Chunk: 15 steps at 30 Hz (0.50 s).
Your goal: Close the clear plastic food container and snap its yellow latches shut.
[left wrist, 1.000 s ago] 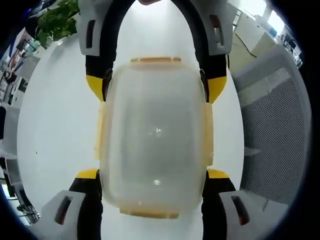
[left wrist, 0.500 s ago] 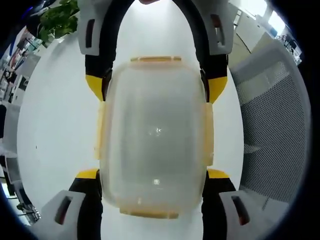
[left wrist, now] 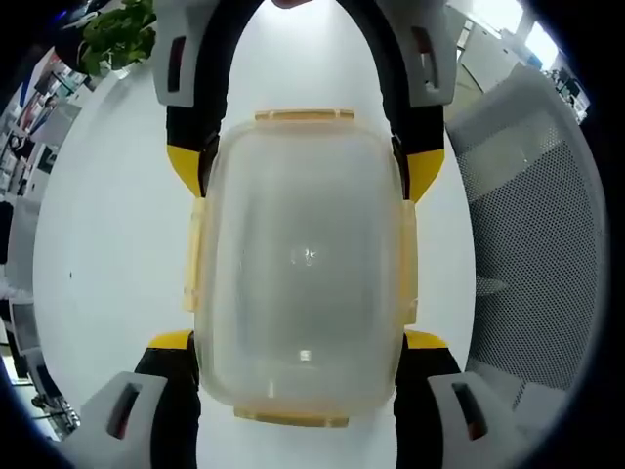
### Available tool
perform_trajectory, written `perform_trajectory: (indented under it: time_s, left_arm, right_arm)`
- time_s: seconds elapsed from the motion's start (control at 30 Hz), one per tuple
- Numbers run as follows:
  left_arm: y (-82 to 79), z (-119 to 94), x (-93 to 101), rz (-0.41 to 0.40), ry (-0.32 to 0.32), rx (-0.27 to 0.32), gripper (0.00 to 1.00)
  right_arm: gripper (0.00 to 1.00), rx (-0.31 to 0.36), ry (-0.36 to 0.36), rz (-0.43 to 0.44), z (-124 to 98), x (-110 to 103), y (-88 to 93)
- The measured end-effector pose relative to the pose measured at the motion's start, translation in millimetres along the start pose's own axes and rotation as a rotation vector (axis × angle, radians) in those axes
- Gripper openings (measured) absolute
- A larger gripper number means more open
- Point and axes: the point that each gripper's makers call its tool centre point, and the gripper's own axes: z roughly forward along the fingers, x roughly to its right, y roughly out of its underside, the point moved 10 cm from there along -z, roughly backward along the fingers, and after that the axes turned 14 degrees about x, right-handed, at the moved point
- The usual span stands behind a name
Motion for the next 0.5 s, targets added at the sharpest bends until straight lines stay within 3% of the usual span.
perform_trajectory:
  time_s: [0.5]
  left_arm:
    - [17.9,-9,4.6,-0.009,-0.006,-0.007,0.83]
  right_arm:
    - [0.82,0.005,-0.005,-0.008,14,-4,-15.1]
